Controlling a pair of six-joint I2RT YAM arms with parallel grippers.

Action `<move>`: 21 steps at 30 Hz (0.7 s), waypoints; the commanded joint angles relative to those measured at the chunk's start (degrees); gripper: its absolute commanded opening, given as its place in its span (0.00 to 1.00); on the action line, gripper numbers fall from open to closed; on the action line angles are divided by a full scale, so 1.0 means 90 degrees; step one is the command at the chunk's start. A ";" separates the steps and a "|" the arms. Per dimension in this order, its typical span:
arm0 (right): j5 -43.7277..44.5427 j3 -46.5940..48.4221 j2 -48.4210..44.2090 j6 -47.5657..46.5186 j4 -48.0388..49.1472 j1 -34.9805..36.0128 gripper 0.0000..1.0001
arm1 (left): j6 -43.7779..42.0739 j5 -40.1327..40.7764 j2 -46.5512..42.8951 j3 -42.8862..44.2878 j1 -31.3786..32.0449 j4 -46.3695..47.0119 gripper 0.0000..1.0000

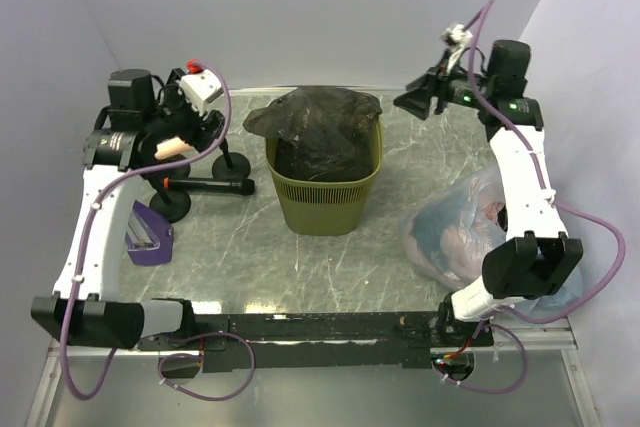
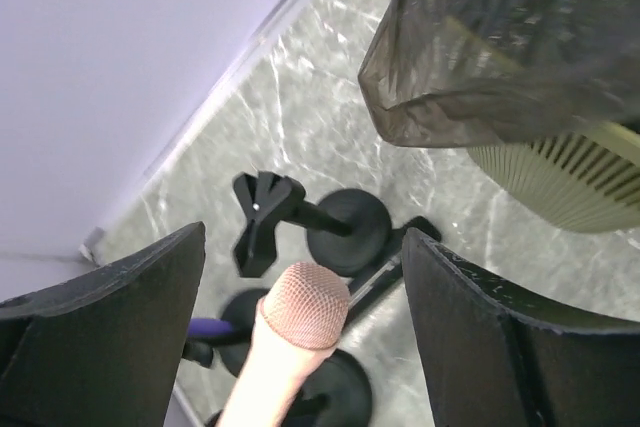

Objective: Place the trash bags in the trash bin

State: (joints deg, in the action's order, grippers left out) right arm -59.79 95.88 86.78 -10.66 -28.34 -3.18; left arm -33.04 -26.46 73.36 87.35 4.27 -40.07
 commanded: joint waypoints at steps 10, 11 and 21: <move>0.0091 0.1827 0.1030 -0.1902 -0.0064 0.1593 0.72 | -0.0362 -0.2089 0.0295 0.0948 0.0228 0.0420 0.80; 0.0062 0.1944 0.1099 -0.1912 -0.0103 0.1613 0.72 | -0.0527 -0.2119 0.0335 0.0968 0.0296 0.0323 0.79; -0.0212 0.2170 0.1207 -0.2419 -0.0679 0.1818 0.71 | -0.1906 -0.1631 -0.0006 0.0588 0.1009 -0.0519 0.77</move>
State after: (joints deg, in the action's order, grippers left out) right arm -59.53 112.95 98.61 -28.58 -33.58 12.05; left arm -46.24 -41.06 76.42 93.80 12.60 -44.23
